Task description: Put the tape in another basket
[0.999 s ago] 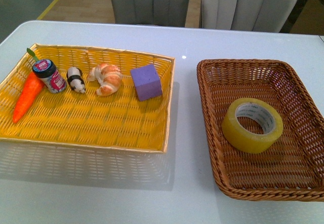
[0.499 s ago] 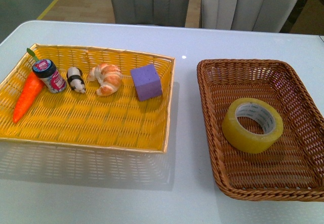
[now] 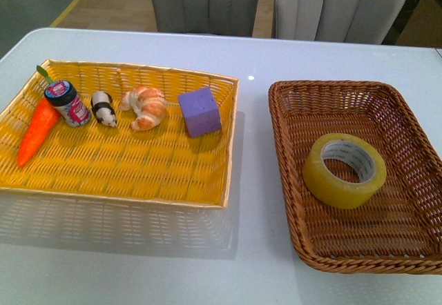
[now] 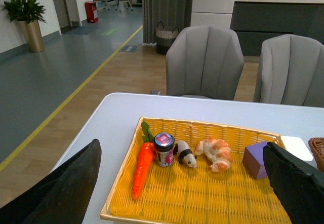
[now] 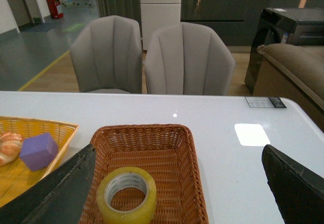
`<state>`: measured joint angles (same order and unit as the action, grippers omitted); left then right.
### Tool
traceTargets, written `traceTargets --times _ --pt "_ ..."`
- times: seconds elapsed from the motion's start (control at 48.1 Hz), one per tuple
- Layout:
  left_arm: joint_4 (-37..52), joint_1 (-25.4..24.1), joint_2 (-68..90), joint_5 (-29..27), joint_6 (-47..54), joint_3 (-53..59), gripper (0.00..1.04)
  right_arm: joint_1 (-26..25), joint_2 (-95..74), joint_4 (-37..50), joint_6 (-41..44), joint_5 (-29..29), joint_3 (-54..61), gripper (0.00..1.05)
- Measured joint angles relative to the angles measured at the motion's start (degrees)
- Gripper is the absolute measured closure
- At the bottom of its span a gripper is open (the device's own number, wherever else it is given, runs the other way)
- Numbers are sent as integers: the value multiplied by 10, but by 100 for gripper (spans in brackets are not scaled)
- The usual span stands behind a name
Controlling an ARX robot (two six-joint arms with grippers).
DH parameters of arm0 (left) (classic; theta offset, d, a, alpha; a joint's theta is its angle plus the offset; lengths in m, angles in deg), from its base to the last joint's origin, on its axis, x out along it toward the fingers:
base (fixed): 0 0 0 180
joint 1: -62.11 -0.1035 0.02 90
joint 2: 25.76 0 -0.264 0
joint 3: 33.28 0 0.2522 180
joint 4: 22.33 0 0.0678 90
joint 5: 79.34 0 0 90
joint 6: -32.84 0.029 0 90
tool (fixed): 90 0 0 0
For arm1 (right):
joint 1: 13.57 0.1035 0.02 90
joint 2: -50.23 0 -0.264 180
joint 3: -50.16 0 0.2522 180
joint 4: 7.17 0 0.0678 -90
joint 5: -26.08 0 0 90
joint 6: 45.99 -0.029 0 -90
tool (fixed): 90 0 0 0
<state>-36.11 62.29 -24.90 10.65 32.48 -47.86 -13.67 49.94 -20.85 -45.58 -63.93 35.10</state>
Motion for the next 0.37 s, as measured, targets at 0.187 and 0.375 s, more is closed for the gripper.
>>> traceTargets --times 0.187,0.375 --pt "0 0 0 0 0 0 9 0 0 0 0 0 0 9" --pt "0 0 0 0 0 0 9 0 0 0 0 0 0 9"
